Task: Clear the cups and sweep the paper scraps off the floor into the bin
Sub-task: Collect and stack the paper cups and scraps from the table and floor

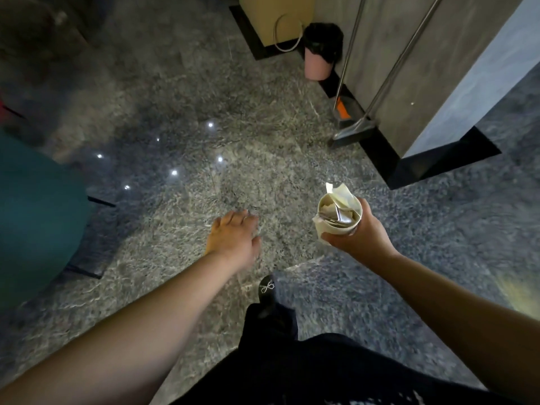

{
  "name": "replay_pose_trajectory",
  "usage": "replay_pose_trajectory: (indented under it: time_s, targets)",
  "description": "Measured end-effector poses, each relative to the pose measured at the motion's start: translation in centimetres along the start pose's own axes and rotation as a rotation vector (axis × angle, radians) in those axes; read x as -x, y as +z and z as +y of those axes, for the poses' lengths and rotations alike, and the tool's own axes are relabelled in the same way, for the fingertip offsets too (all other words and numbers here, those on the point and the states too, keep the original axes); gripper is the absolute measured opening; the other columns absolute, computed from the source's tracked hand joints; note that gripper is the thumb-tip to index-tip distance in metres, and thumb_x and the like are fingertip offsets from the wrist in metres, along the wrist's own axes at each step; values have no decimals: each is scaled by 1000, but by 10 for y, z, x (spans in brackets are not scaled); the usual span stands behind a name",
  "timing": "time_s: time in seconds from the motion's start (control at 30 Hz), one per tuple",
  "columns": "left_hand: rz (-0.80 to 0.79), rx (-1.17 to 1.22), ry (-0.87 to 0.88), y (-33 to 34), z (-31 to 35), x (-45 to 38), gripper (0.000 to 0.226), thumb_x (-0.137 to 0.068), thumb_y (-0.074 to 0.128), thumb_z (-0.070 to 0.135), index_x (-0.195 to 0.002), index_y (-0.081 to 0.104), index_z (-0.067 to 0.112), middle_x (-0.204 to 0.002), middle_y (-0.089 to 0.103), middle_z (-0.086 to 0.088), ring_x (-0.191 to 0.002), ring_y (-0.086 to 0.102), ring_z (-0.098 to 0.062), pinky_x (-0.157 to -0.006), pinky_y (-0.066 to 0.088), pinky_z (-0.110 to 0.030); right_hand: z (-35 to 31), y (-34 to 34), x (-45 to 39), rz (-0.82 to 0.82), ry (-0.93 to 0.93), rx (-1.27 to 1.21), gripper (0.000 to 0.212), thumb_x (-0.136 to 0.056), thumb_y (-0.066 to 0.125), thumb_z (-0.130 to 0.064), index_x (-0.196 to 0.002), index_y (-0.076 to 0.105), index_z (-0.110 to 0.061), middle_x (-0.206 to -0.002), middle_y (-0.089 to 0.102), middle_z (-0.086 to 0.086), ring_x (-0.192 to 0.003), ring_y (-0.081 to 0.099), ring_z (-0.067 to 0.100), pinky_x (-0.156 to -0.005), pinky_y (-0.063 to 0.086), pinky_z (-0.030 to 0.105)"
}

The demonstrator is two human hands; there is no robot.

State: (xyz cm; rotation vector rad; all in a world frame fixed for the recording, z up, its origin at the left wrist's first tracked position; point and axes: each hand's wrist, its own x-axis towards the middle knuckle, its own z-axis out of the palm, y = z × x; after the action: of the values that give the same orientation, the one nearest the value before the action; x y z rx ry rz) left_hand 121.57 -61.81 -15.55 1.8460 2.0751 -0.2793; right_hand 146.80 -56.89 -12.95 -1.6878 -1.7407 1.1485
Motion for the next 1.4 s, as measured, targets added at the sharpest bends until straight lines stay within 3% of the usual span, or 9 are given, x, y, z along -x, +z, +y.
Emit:
replay_pose_trajectory:
  time_s: [0.1, 0.23, 0.47, 0.63, 0.77, 1.1, 1.23, 1.4]
  targets:
    - [20, -4, 18, -26, -23, -62, 57, -100, 39, 47, -150, 30, 23, -160, 23, -3, -147, 18, -25, -120, 17, -47, -23, 9, -64, 30, 10, 10, 67, -62, 87, -34, -111, 41, -36, -93, 55, -23, -84, 55, -6, -68, 37, 5]
    - [-6, -30, 22, -63, -49, -136, 57, -99, 39, 48, -151, 29, 25, -160, 23, -3, -146, 20, -26, -119, 19, -45, -53, 17, -139, 70, 19, -11, 73, -59, 88, -37, -115, 41, -39, -97, 58, -21, -93, 58, 3, -79, 44, 22]
    - [-7, -39, 41, -110, -72, -246, 58, -99, 41, 48, -151, 30, 24, -159, 25, -3, -146, 21, -26, -119, 19, -46, -86, 23, -247, 67, 40, -59, 64, -61, 86, -33, -102, 40, -47, -97, 60, -21, -89, 59, -2, -76, 48, 23]
    - [8, -29, 64, -140, -78, -341, 58, -99, 40, 49, -150, 31, 23, -158, 28, -4, -146, 21, -26, -119, 20, -47, -98, 19, -348, 48, 38, -58, 72, -59, 87, -33, -115, 42, -37, -99, 60, -18, -95, 59, 6, -81, 47, 26]
    - [25, -39, 34, -175, -75, -425, 57, -99, 40, 49, -150, 31, 24, -157, 29, -4, -145, 23, -26, -119, 21, -46, -113, 6, -442, 30, 17, -48, 69, -60, 87, -33, -112, 42, -37, -95, 57, -22, -90, 57, 2, -73, 41, 19]
    - [104, -29, 12, -271, -80, -592, 55, -98, 43, 47, -146, 37, 23, -152, 37, -3, -140, 31, -25, -114, 26, -43, -156, -27, -640, -14, -6, -35, 70, -60, 87, -36, -116, 45, -33, -104, 64, -15, -96, 62, 3, -79, 49, 23]
    - [106, -41, 47, -298, -101, -656, 55, -98, 44, 46, -147, 37, 22, -152, 37, -5, -140, 30, -26, -115, 25, -44, -177, -21, -705, -41, 15, -62, 68, -63, 85, -33, -116, 43, -37, -102, 61, -17, -94, 59, -4, -69, 44, 11]
    - [97, -29, 89, -336, -137, -758, 55, -98, 44, 46, -147, 36, 22, -154, 34, -6, -142, 29, -28, -116, 25, -47, -204, 1, -801, 9, 32, -85, 67, -63, 85, -38, -116, 45, -39, -106, 62, -18, -98, 60, 2, -84, 51, 29]
